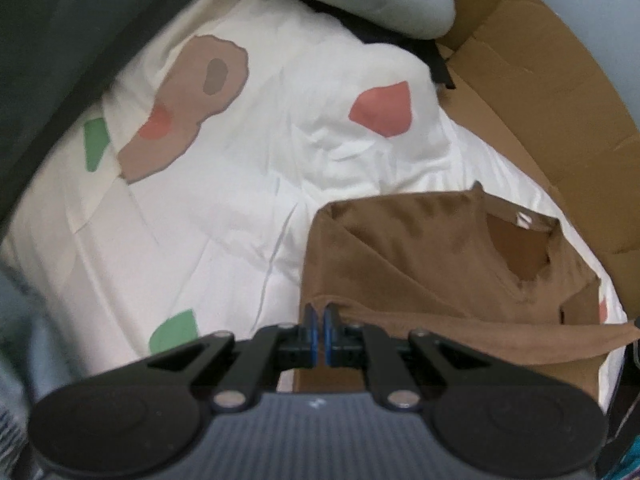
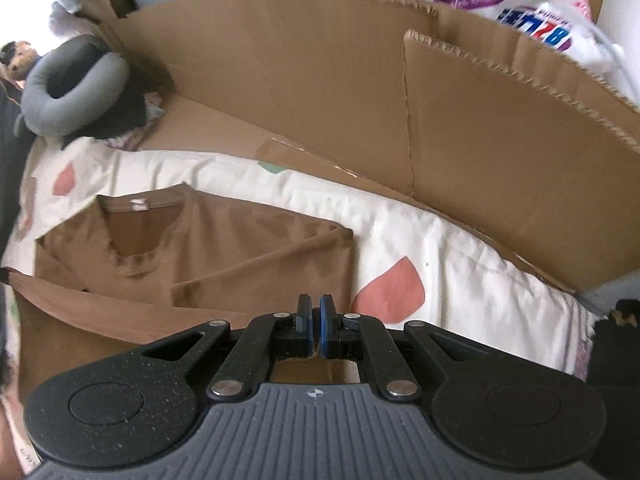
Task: Fold clothes
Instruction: 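Carry the held hem over the shirt body toward the collar with both tools, then open both tools and release the hem near the collar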
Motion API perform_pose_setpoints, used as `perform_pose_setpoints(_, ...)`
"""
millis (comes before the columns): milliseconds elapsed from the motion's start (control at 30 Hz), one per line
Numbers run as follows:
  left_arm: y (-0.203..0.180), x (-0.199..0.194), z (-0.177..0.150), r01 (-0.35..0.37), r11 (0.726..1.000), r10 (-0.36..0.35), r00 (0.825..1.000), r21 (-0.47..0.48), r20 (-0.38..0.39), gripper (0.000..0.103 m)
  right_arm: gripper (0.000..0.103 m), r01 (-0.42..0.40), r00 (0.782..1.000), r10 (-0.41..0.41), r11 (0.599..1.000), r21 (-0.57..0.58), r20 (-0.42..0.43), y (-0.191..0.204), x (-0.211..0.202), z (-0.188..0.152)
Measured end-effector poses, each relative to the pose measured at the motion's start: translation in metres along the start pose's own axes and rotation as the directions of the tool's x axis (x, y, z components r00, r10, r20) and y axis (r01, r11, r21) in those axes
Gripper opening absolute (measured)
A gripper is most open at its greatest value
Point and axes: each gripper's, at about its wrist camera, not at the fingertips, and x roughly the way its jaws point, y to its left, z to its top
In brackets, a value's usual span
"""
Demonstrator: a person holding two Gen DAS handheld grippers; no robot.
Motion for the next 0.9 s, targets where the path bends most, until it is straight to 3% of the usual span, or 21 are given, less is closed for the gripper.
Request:
perform_pose_setpoints(267, 0.002, 0.018, 0.008, 0.035, 0.999, -0.036, 0.998, 0.029, 0.046, 0.006, 0.002, 0.045, 0.994, -0.051, 0.997, 0.064, 0.096, -0.007, 0.045, 0.005)
perform_pose_setpoints(467, 0.017, -0.003, -0.001, 0.078, 0.997, -0.08, 0.987, 0.017, 0.142, 0.016, 0.008, -0.005, 0.972, -0.026, 0.991, 0.131, 0.232, -0.013, 0.04, 0.0)
perform_pose_setpoints(500, 0.018, -0.005, -0.004, 0.078, 0.997, -0.081, 0.985, 0.03, 0.154, 0.023, 0.011, -0.016, 0.966, -0.02, 0.991, 0.136, 0.256, -0.014, 0.036, -0.002)
perform_pose_setpoints(533, 0.02, -0.007, -0.007, 0.078, 0.996, -0.083, 0.983, 0.035, 0.164, 0.034, 0.027, -0.021, 0.96, -0.019, 0.99, 0.141, 0.278, -0.014, 0.032, -0.004)
perform_pose_setpoints(567, 0.021, -0.008, -0.01, 0.078, 0.996, -0.084, 0.981, 0.04, 0.175, 0.038, 0.041, -0.015, 0.955, -0.029, 0.989, 0.147, 0.294, -0.015, 0.029, -0.007)
perform_pose_setpoints(600, 0.022, -0.01, -0.013, 0.077, 0.996, -0.084, 0.979, 0.046, 0.186, 0.046, 0.045, -0.011, 0.951, -0.037, 0.988, 0.154, 0.308, -0.015, 0.026, -0.011)
perform_pose_setpoints(700, 0.022, -0.008, -0.021, 0.068, 0.994, -0.084, 0.979, 0.09, 0.188, 0.059, 0.047, -0.013, 0.954, -0.038, 0.986, 0.167, 0.299, -0.019, 0.028, -0.023)
perform_pose_setpoints(900, 0.02, 0.005, -0.035, 0.053, 0.991, -0.074, 0.983, 0.122, 0.17, 0.065, 0.047, -0.001, 0.968, -0.037, 0.988, 0.152, 0.247, -0.018, 0.039, -0.046)
